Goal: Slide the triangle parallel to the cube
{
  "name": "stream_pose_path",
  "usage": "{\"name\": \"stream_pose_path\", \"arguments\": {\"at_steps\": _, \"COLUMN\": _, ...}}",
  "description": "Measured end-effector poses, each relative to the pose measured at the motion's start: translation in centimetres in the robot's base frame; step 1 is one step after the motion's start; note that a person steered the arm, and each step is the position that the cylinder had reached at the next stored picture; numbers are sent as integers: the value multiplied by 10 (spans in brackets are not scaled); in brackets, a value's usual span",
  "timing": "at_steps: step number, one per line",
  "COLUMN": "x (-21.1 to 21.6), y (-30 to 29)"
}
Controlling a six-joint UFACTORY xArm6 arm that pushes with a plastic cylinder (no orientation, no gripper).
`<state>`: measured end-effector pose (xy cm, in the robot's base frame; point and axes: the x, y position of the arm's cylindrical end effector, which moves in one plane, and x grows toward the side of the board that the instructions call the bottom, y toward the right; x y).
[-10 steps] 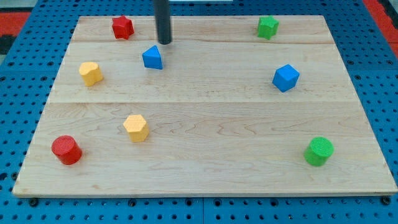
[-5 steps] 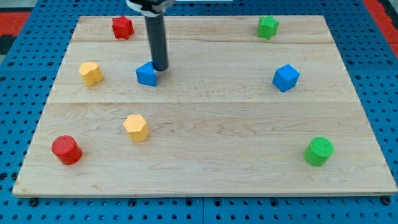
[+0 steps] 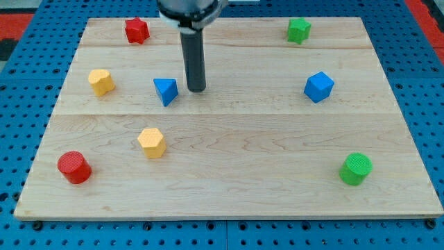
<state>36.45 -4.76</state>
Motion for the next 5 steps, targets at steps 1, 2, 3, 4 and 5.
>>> {"name": "stream_pose_path", "arguments": {"at_steps": 1, "x": -38, "y": -43}}
{"name": "stream_pose_path", "arguments": {"at_steps": 2, "x": -34, "y": -110}}
{"name": "stream_pose_path", "arguments": {"at_steps": 3, "x": -6, "y": -108}}
{"name": "stream_pose_path", "arguments": {"at_steps": 4, "x": 28, "y": -83}}
{"name": "stream_pose_path", "arguments": {"at_steps": 5, "x": 47, "y": -35}}
